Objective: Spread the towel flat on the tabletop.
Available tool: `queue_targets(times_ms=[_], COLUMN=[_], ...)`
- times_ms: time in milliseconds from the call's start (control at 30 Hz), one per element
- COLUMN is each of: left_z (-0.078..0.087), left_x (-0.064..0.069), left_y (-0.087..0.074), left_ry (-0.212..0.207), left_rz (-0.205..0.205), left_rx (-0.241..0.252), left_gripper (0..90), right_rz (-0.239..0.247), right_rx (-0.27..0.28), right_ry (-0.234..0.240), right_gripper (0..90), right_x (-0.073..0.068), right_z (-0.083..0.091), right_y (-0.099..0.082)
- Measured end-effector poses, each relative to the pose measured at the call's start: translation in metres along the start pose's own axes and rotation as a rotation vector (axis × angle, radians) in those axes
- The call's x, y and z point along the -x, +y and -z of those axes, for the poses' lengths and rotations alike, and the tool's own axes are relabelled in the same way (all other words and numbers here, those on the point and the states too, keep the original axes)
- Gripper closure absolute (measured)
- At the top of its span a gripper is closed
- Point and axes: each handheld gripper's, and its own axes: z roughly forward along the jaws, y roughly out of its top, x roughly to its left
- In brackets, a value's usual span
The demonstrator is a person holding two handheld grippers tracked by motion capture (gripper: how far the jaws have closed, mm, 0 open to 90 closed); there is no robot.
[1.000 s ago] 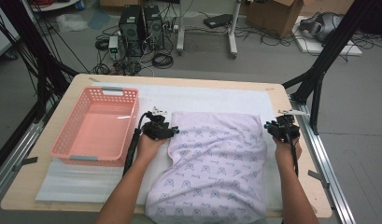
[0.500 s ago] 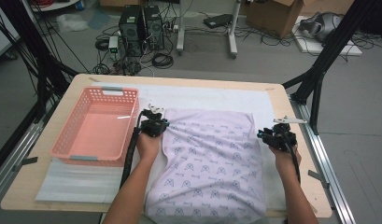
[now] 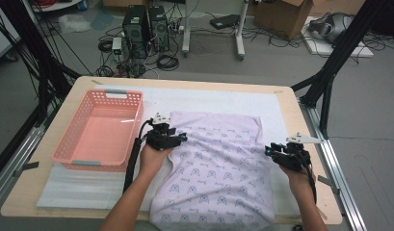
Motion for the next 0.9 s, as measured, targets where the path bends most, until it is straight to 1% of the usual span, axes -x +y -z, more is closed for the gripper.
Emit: queue_targets(times_ms=[33, 67, 100, 133, 167, 233, 267, 300, 333, 367, 400, 500, 567, 667, 733, 767, 800, 833, 900], left_z=[0.003, 0.006, 0.009, 0.012, 0.015, 0.020, 0.022, 0.024, 0.025, 0.027, 0.029, 0.035, 0.038, 0.042, 0.045, 0.046, 0.046, 0.046, 0.045], left_x=[0.003, 0.006, 0.008, 0.010, 0.012, 0.014, 0.014, 0.015, 0.015, 0.016, 0.015, 0.014, 0.013, 0.013, 0.015, 0.015, 0.016, 0.016, 0.018], left_y=[-0.002, -0.005, -0.007, -0.010, -0.013, -0.018, -0.022, -0.024, -0.027, -0.030, -0.033, -0.042, -0.049, -0.058, -0.060, -0.061, -0.062, -0.063, -0.063], left_ry=[-0.021, -0.035, -0.044, -0.048, -0.052, -0.058, -0.062, -0.064, -0.066, -0.067, -0.074, -0.086, -0.088, -0.091, -0.089, -0.090, -0.100, -0.104, -0.109], left_rz=[-0.007, -0.022, -0.035, -0.047, -0.054, -0.062, -0.062, -0.062, -0.062, -0.067, -0.062, -0.062, -0.065, -0.075, -0.084, -0.088, -0.087, -0.083, -0.091], left_rx=[0.016, 0.028, 0.029, 0.029, 0.020, 0.022, 0.024, 0.016, 0.013, 0.013, 0.023, 0.044, 0.036, 0.018, -0.006, -0.014, -0.024, -0.034, -0.063], left_gripper=[44.7, 43.9, 43.4, 43.2, 42.9, 42.3, 42.4, 42.4, 42.4, 42.4, 42.3, 40.3, 39.4, 39.4, 39.4, 39.4, 39.4, 39.4, 39.7], right_rz=[-0.001, -0.010, -0.010, -0.007, -0.003, 0.008, 0.015, 0.020, 0.018, 0.020, 0.022, 0.009, 0.015, 0.020, 0.024, 0.023, 0.027, 0.032, 0.045], right_rx=[0.006, 0.014, 0.025, 0.031, 0.038, 0.049, 0.049, 0.051, 0.052, 0.049, 0.049, 0.068, 0.083, 0.076, 0.063, 0.050, 0.036, 0.003, -0.031], right_ry=[0.009, 0.016, 0.024, 0.030, 0.033, 0.039, 0.042, 0.040, 0.043, 0.046, 0.048, 0.078, 0.096, 0.095, 0.091, 0.089, 0.082, 0.066, 0.038], right_gripper=[64.7, 64.3, 64.0, 63.7, 63.1, 62.5, 62.0, 61.6, 61.0, 60.1, 59.2, 55.4, 53.2, 50.9, 50.3, 50.0, 49.7, 49.5, 49.7], right_x=[-0.002, -0.004, -0.006, -0.009, -0.012, -0.017, -0.019, -0.020, -0.022, -0.022, -0.023, -0.024, -0.024, -0.022, -0.022, -0.022, -0.022, -0.022, -0.022], right_z=[0.003, 0.006, 0.009, 0.012, 0.015, 0.020, 0.022, 0.024, 0.025, 0.026, 0.027, 0.029, 0.030, 0.030, 0.029, 0.028, 0.027, 0.025, 0.020], right_y=[-0.002, -0.004, -0.006, -0.007, -0.009, -0.014, -0.016, -0.018, -0.021, -0.023, -0.026, -0.033, -0.038, -0.041, -0.043, -0.044, -0.044, -0.045, -0.048])
